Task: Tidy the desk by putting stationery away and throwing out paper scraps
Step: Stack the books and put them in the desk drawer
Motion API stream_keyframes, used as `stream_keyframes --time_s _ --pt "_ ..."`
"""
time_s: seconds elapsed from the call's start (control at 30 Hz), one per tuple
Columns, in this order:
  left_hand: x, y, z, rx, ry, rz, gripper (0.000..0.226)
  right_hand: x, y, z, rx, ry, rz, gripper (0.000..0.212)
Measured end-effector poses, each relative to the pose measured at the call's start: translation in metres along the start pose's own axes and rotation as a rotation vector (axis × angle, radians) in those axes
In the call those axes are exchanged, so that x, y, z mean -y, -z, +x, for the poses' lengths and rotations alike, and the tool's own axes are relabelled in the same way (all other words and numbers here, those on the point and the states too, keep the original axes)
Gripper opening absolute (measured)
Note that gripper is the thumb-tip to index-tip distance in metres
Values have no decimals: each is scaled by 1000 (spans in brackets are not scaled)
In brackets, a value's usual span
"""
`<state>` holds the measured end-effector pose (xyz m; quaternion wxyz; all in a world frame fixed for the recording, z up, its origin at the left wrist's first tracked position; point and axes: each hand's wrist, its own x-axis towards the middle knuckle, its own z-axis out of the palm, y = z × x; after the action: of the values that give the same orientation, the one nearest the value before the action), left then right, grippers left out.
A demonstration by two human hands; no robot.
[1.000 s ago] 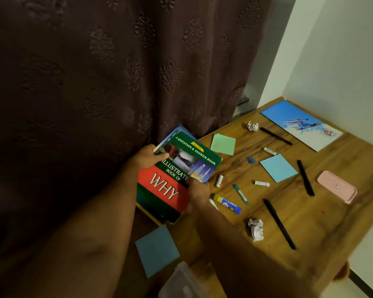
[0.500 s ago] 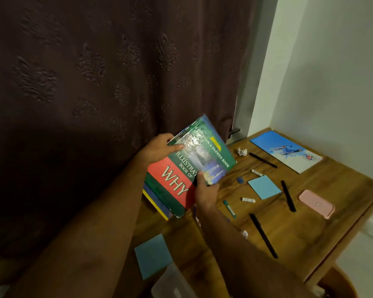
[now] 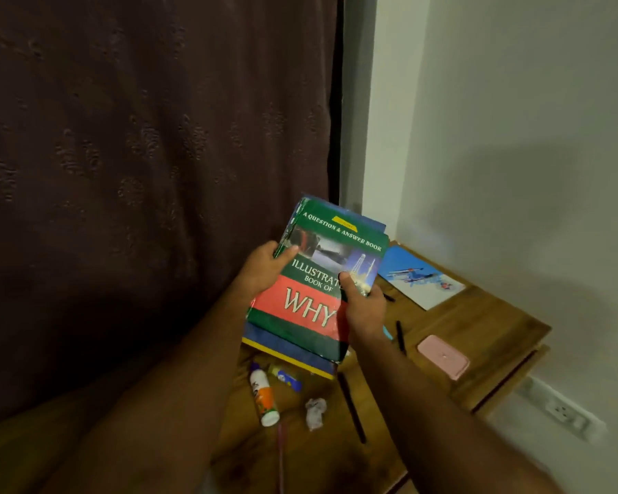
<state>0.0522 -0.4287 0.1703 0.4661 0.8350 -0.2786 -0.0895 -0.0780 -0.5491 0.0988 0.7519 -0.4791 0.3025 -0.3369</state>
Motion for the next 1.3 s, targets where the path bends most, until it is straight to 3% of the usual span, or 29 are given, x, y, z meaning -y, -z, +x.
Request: stream_keyframes --time_s 0.23,0.4,0.53,0.97,1.3 --pt "-13 -84 -5 -41 117 -173 42 38 77 34 46 -15 -206 36" --pt "-14 -123 11 -109 200 -306 42 61 95 72 110 20 -319 23" --pt "-3 -148 31 -147 275 -374 39 66 105 104 190 -78 -400 27" --pt "5 -264 98 50 463 -520 26 47 172 214 42 -264 -601 27" --pt "-10 -329 132 138 569 -505 20 47 217 300 107 -324 -643 29"
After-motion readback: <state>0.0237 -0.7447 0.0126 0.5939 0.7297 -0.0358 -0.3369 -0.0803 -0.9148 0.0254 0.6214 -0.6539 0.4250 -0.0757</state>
